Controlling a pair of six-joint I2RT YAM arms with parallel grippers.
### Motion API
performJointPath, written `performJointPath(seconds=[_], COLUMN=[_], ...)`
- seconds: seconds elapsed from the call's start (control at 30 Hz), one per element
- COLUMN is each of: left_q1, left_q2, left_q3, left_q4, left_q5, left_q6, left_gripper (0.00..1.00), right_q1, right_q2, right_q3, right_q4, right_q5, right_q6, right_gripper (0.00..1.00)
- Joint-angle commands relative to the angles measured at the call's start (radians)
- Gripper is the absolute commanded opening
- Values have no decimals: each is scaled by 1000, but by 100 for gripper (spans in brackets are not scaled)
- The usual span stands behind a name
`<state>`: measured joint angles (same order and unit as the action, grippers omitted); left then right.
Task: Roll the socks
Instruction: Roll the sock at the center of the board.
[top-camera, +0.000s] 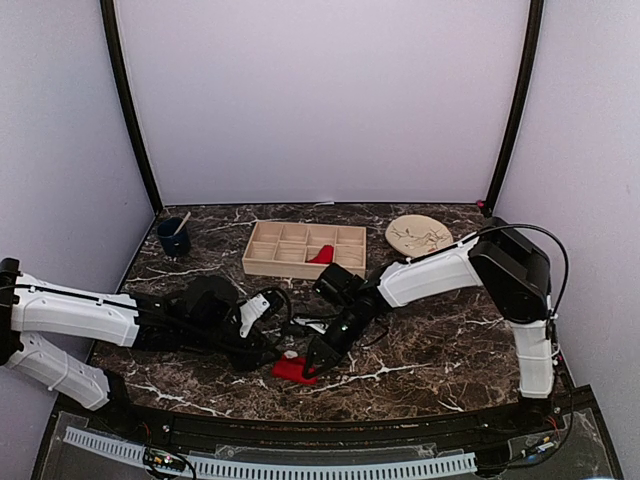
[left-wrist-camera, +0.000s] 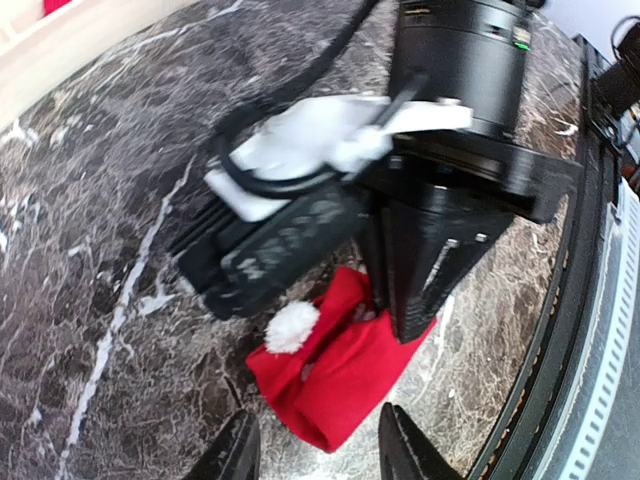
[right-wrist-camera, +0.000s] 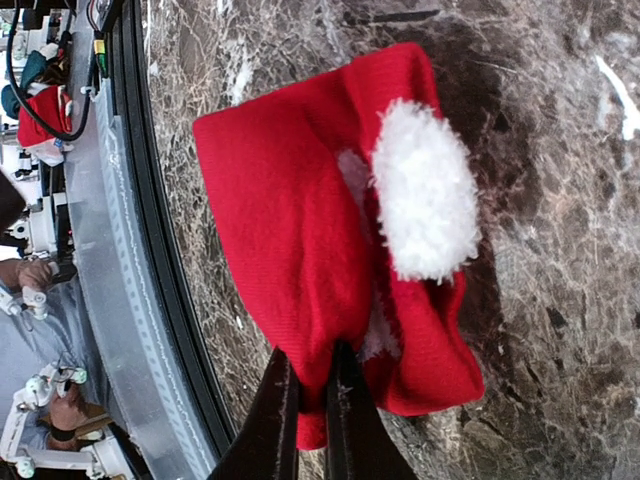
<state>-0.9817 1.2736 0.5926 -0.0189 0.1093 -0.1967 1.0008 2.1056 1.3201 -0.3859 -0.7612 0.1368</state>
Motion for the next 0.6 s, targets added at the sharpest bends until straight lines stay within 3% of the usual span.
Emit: performJointPath(seconds=[0.0,0.57], left_q1=[-29,-188], left_q2=[-36,158], left_q3=[-33,39], left_q4=[47,-9], left_q5=[-1,-55], left_q6=[103,235], left_gripper=[43,47], right_q1=[-5,-10], right_q2=[44,124], right_q3=[23,158], right_q4=[-101,-200], right_q5=[-37,-75], right_q6=[6,-15], right_gripper=[0,0])
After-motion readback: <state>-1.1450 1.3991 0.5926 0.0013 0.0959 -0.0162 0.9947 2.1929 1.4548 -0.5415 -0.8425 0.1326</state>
